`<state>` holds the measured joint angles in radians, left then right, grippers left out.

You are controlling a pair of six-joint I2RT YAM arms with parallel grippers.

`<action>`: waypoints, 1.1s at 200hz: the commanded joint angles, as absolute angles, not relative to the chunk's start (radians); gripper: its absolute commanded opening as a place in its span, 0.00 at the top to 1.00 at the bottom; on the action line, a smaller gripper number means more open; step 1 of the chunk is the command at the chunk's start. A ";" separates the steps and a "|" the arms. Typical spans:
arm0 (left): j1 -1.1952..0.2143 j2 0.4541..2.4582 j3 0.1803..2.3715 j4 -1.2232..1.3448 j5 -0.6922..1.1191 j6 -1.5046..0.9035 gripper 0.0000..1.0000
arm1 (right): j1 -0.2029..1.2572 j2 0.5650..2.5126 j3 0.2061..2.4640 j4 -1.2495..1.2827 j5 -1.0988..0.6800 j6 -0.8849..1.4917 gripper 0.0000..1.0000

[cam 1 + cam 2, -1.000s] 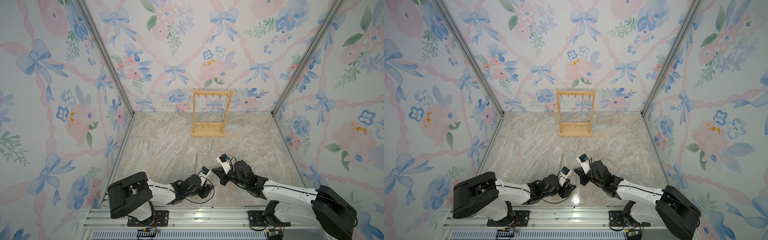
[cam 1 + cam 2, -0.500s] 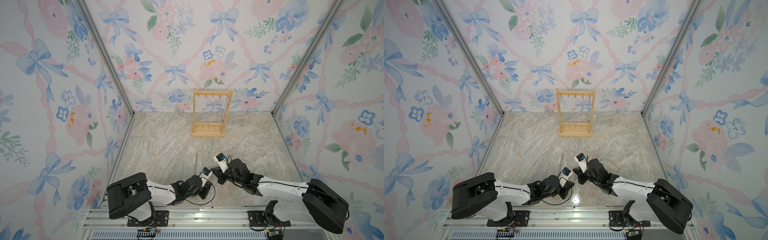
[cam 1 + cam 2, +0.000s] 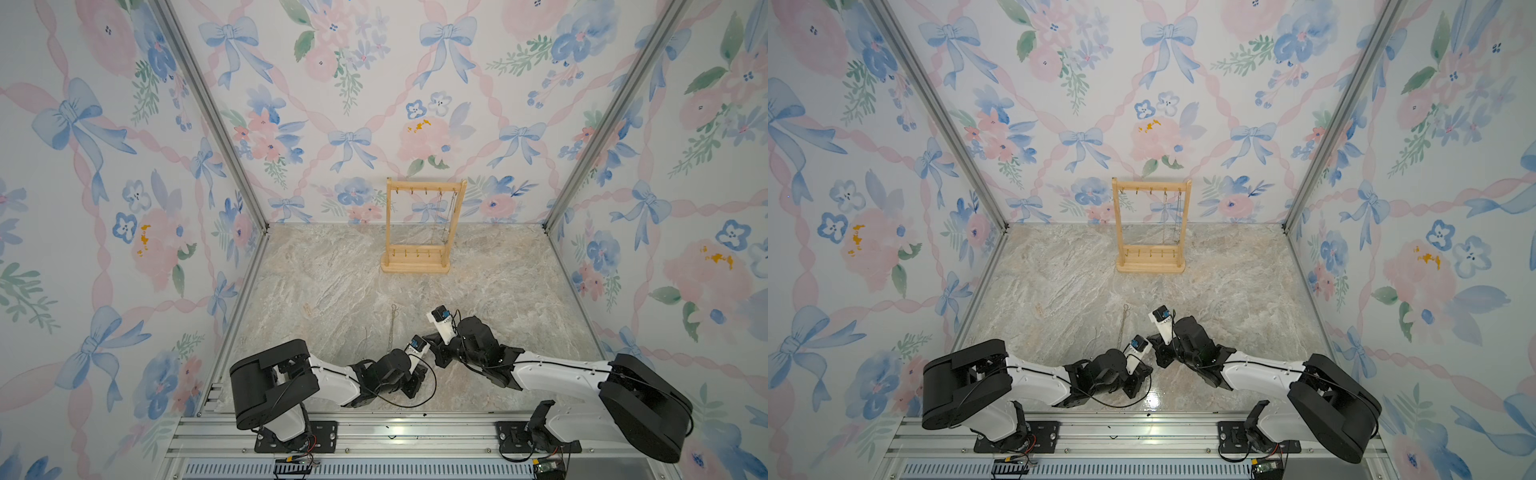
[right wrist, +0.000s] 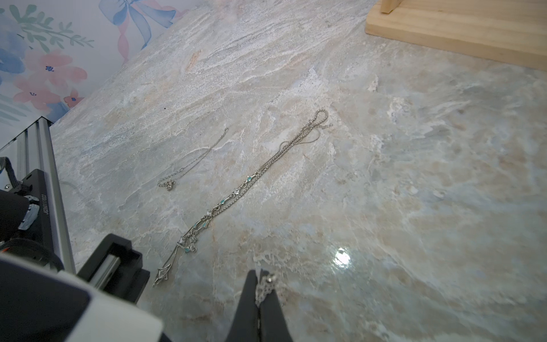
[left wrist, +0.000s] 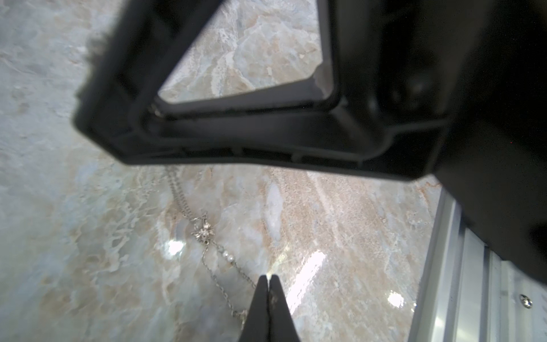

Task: Take the necklace off the jewelry display stand
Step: Place the necklace at the center of the board.

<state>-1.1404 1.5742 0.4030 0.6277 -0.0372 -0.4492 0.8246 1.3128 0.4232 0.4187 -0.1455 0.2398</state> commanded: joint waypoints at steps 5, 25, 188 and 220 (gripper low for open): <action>-1.147 1.604 0.413 0.621 -0.034 -0.466 1.00 | 0.813 1.324 0.446 0.410 -0.152 0.249 1.00; -1.145 1.609 0.411 0.621 -0.039 -0.468 1.00 | 0.810 1.325 0.449 0.410 -0.152 0.248 1.00; -1.141 1.609 0.322 0.618 -0.090 -0.557 1.00 | 0.780 1.455 0.573 0.318 -0.157 0.261 1.00; -1.141 1.605 0.304 0.618 -0.111 -0.581 1.00 | 0.772 1.532 0.641 0.272 -0.153 0.258 1.00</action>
